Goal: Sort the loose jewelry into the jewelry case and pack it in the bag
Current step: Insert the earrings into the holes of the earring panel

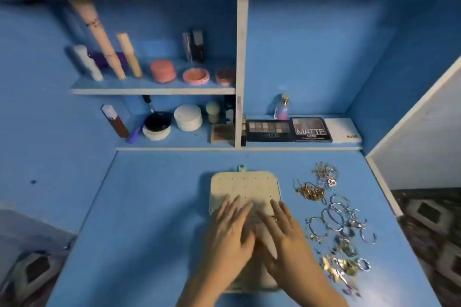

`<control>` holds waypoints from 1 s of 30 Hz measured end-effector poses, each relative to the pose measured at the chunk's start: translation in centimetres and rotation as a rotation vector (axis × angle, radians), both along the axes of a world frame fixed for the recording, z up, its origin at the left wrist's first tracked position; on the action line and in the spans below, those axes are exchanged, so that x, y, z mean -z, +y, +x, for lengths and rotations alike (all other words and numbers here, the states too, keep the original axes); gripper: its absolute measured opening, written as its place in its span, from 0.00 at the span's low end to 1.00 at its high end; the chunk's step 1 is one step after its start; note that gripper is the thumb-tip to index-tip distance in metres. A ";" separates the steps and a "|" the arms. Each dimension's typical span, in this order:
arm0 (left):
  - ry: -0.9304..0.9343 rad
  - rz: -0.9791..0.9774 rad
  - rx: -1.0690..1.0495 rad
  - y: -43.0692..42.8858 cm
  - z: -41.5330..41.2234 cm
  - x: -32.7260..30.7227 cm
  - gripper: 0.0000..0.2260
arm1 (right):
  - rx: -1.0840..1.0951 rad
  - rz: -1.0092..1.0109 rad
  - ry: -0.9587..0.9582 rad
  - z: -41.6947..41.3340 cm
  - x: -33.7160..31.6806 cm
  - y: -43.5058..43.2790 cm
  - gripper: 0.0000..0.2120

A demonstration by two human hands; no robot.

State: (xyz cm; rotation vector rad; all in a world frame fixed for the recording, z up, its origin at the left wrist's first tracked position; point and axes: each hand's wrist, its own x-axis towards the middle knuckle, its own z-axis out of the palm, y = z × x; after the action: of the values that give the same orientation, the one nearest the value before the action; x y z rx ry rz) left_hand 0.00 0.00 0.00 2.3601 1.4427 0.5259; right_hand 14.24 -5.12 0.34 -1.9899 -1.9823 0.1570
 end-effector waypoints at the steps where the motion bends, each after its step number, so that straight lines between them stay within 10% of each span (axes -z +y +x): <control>1: 0.058 0.043 0.046 -0.2 -0.4 1.5 0.22 | -0.018 -0.003 -0.021 -0.4 1.2 -0.3 0.24; 12: 0.194 0.293 0.041 -0.9 -0.9 4.9 0.24 | -0.046 0.190 -0.045 -0.5 5.4 -0.9 0.30; 30: 0.277 0.068 0.006 -1.5 -0.4 2.8 0.35 | 0.003 0.109 -0.210 -0.9 4.7 -1.2 0.29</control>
State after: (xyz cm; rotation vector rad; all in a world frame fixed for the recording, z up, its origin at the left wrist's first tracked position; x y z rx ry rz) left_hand -0.44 -1.48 -2.78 2.5714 1.5528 0.2563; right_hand 13.36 -6.33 -4.33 -2.0098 -2.0644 -0.1651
